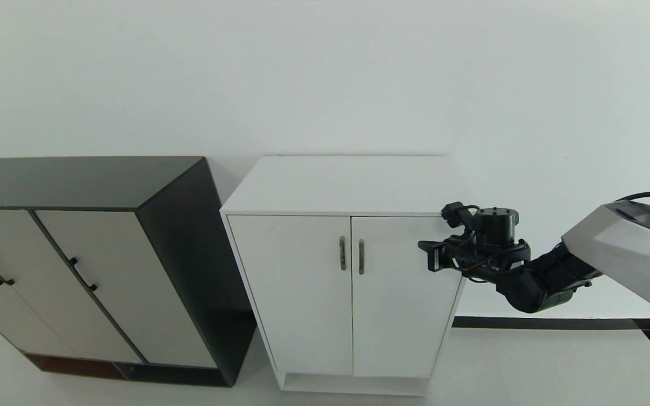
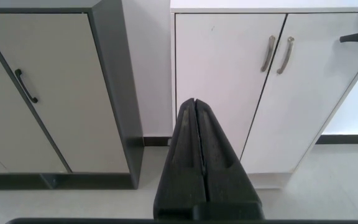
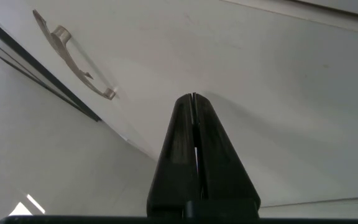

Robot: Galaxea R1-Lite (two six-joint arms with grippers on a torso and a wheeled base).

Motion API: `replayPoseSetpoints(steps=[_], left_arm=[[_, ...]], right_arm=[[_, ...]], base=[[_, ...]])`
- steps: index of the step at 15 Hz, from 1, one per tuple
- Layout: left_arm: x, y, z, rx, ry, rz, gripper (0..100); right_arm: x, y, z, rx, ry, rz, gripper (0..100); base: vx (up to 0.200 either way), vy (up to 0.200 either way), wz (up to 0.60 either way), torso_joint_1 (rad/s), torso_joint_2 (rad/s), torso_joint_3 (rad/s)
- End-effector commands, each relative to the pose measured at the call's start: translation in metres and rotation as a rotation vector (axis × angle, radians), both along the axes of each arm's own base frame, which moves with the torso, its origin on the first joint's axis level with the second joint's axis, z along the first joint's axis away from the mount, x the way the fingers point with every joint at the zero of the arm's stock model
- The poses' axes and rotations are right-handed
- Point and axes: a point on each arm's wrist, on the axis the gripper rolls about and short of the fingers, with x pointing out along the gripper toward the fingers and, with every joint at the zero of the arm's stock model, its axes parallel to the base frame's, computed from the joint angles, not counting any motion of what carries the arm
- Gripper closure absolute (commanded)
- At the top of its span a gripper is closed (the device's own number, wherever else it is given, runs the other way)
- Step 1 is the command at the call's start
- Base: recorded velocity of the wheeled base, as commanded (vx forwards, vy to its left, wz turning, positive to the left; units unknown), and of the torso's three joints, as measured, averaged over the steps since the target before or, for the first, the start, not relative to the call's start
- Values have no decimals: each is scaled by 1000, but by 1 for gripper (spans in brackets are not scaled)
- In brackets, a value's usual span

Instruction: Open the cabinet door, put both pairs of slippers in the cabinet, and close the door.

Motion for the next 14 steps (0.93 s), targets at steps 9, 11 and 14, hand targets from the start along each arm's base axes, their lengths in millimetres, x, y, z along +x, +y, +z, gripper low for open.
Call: replayPoseSetpoints(steps=[9,11,14], left_arm=[[0,0,0,0,1,1,100],[0,0,0,0,1,-1,100],[0,0,0,0,1,1,100]], right_arm=[[9,-2,-4,3,-8,-10,100],[12,-3,-5,5,-13,-13,100],[14,-3,-6,5,-13,-16,100]], base=[[0,0,0,0,0,0],[0,0,0,0,0,0],[0,0,0,0,0,0]])
